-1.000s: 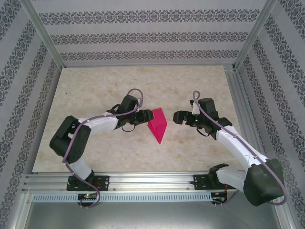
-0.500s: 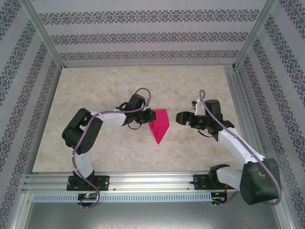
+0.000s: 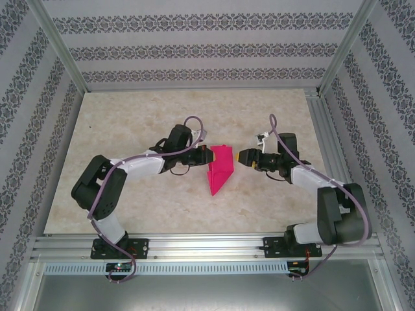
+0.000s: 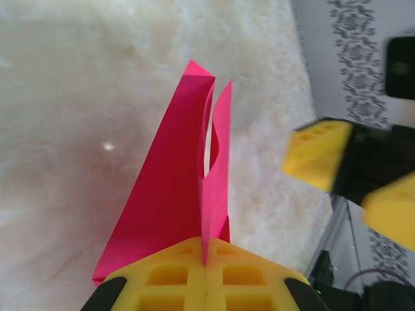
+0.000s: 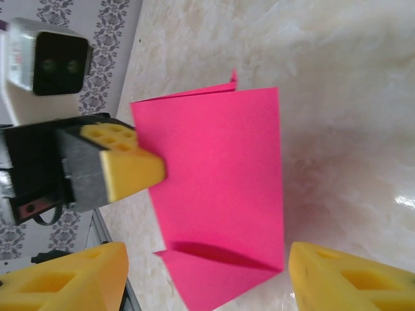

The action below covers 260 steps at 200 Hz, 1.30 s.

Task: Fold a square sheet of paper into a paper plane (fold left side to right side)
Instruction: Fold the wing for the fifth time at the center of the table.

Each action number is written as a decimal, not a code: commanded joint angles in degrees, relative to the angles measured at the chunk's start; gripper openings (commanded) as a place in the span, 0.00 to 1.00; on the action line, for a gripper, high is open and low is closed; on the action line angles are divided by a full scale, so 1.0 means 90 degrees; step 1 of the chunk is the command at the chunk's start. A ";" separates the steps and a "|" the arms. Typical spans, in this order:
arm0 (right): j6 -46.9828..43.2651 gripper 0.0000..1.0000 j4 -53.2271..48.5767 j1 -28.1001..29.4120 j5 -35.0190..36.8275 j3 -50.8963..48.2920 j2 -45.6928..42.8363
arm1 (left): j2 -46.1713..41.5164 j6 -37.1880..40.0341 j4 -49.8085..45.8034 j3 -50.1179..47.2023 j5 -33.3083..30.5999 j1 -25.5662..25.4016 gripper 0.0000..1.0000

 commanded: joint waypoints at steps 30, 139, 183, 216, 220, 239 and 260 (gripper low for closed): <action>0.0153 0.66 0.1192 0.0059 -0.0891 0.0180 0.0593 | -0.0295 0.0010 0.0676 -0.0132 0.0827 0.0081 0.00; 0.0157 0.30 0.1045 0.0240 -0.1039 0.0309 0.0858 | -0.0226 -0.0117 0.0854 -0.0205 0.0963 0.0159 0.00; 0.0146 0.09 0.0919 0.0245 -0.0935 0.0309 0.0828 | -0.0239 -0.0102 0.0731 -0.0298 0.0841 0.0264 0.14; 0.0132 0.02 0.0438 0.0357 -0.0625 0.0466 0.0912 | -0.0710 0.0409 -0.0353 -0.0274 0.0171 0.0478 0.50; 0.0138 0.01 0.0365 0.0382 -0.0602 0.0491 0.0928 | -0.0815 0.0476 -0.0489 -0.0283 0.0080 0.0503 0.51; 0.0248 0.01 -0.0011 0.0529 -0.0283 0.0637 0.0988 | -0.1302 0.0985 -0.1472 -0.0149 -0.0637 0.0547 0.56; 0.0597 0.01 -0.0455 0.0576 0.0254 0.0771 0.0998 | -0.1791 0.1432 -0.2344 -0.0044 -0.1248 0.0418 0.60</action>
